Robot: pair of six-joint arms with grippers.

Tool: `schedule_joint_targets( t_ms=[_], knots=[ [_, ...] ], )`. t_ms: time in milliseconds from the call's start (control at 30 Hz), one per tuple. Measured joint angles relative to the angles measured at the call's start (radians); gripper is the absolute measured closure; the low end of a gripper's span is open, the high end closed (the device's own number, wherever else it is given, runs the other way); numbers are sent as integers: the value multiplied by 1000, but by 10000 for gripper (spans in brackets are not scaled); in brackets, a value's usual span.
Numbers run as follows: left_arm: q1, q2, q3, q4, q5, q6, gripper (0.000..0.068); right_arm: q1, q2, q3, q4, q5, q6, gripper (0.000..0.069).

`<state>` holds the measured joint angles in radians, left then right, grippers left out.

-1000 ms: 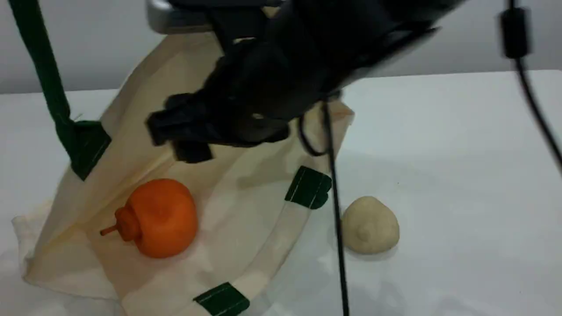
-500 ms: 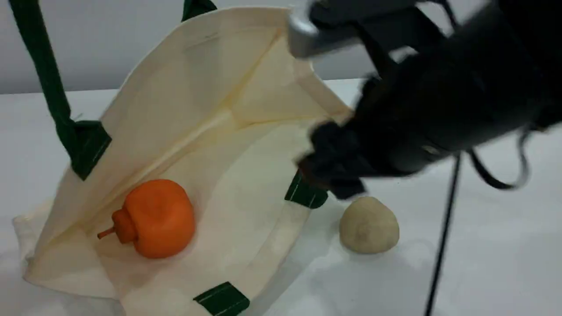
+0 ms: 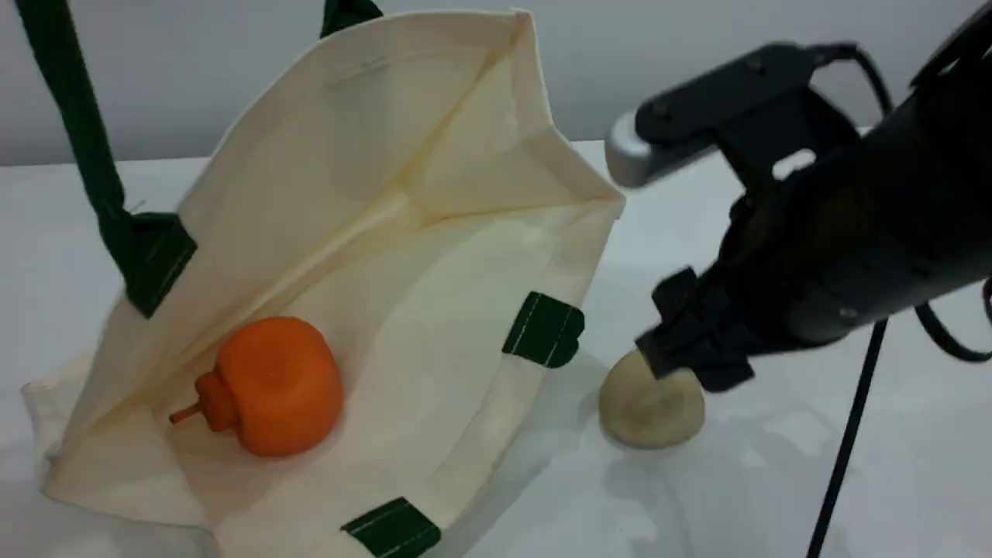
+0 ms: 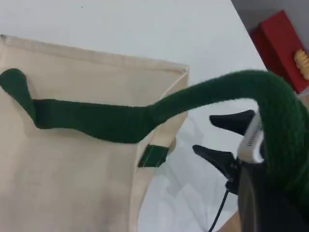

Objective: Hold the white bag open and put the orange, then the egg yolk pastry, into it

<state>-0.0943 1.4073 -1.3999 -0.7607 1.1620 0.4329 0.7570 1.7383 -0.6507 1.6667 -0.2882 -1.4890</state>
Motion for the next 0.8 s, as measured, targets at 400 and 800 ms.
schedule_joint_targets(
  t_ms=[400, 800],
  knots=[
    [0, 0, 0, 2, 0, 0, 610, -2, 197, -119, -73, 93, 2, 197],
    [0, 0, 0, 2, 4, 0, 610, -2, 356, -187, -101, -71, 4, 197]
  ],
)
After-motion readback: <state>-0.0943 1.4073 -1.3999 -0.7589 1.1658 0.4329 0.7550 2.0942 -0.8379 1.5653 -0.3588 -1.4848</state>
